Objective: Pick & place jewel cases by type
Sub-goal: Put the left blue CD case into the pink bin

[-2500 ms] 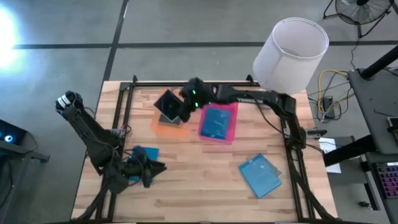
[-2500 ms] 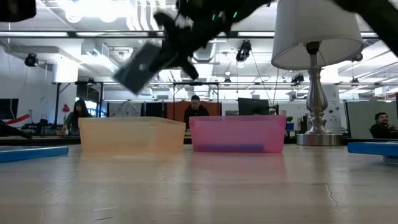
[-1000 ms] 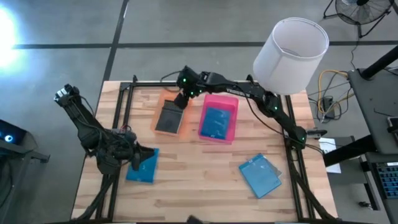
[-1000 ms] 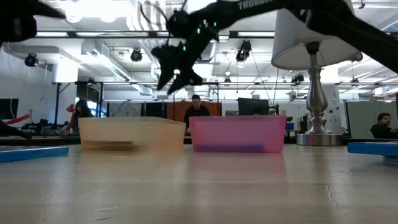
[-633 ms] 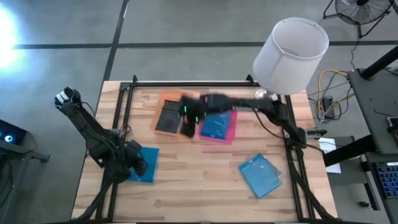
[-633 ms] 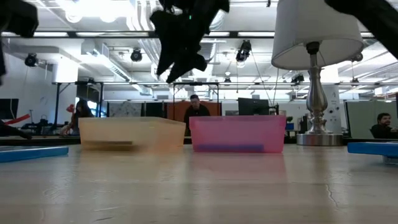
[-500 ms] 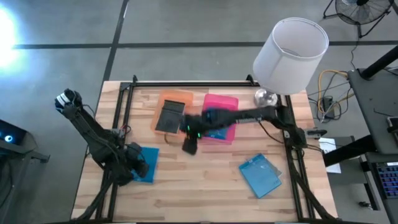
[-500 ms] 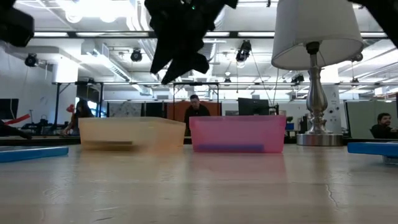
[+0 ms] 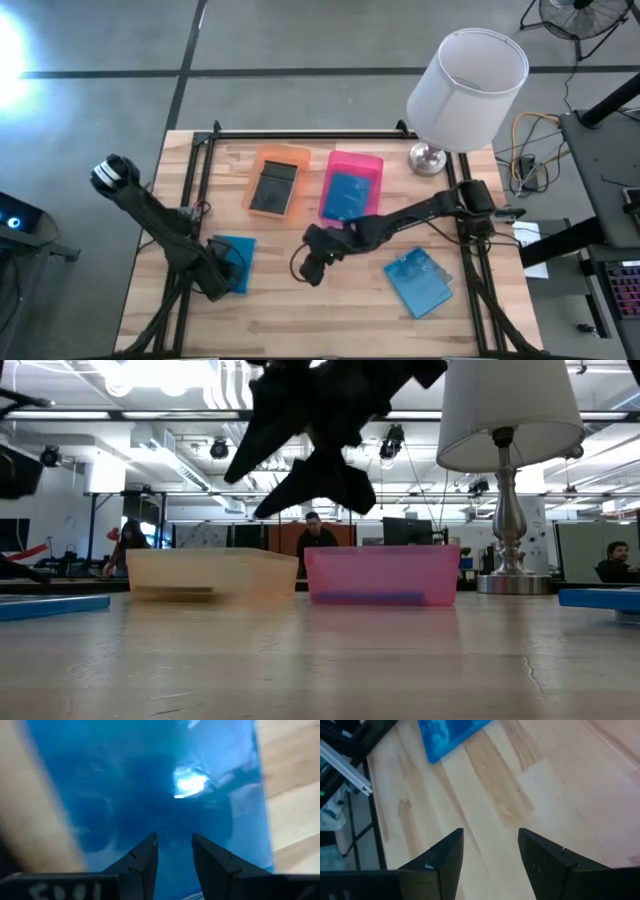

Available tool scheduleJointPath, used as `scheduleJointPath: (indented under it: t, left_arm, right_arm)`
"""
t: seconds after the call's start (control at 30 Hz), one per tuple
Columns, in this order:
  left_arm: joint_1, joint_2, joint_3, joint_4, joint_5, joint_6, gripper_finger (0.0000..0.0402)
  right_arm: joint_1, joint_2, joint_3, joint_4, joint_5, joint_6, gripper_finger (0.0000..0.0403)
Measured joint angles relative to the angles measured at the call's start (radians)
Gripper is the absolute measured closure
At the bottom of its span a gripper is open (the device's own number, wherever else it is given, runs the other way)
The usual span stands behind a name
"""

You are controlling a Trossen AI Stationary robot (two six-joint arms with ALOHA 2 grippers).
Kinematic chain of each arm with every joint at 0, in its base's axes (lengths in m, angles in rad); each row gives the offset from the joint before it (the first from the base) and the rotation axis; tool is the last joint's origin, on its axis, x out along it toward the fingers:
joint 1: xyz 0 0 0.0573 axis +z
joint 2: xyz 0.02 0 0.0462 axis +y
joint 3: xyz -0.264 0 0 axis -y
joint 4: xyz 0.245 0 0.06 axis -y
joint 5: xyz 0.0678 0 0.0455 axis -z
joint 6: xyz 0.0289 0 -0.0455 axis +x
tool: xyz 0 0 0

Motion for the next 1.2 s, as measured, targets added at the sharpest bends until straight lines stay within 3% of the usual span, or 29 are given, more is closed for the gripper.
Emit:
scheduleJointPath:
  t: [0.13,0.27,0.4,0.5,0.67,0.77,0.87,1.0,1.2]
  left_arm:
    - [0.025,0.090,0.005,0.092,-0.068,0.013,0.0301]
    - [0.062,0.188,0.049,0.154,-0.210,0.002,0.0301]
    - [0.105,0.233,0.065,0.536,-0.277,0.160,0.0301]
    - [0.131,0.215,0.070,0.641,-0.264,0.256,0.0301]
    - [0.124,0.141,0.156,0.297,-0.278,0.219,0.0301]
    - [0.108,0.109,0.203,0.083,-0.249,0.173,0.0301]
    - [0.101,0.111,0.200,-0.027,-0.141,0.130,0.0301]
    - [0.092,0.134,0.152,0.035,-0.104,0.105,0.0301]
    - [0.091,0.146,0.062,0.175,-0.135,0.044,0.0299]
  right_arm:
    - [0.032,-0.019,-0.003,-0.031,0.055,0.027,0.0220]
    - [0.068,-0.053,-0.010,-0.109,0.094,0.102,0.0220]
    - [0.099,-0.106,-0.038,-0.185,0.121,0.132,0.0220]
    - [0.110,-0.147,-0.100,-0.180,0.129,0.170,0.0220]
    - [0.109,-0.181,-0.251,-0.100,0.105,0.290,0.0220]
    - [0.095,-0.166,-0.331,0.136,0.035,0.344,0.0220]
    - [0.082,-0.114,-0.356,0.366,0.010,0.375,0.0220]
    - [0.070,-0.020,-0.287,0.396,0.007,0.356,0.0220]
    - [0.045,0.094,-0.162,0.336,-0.005,0.341,0.0200]
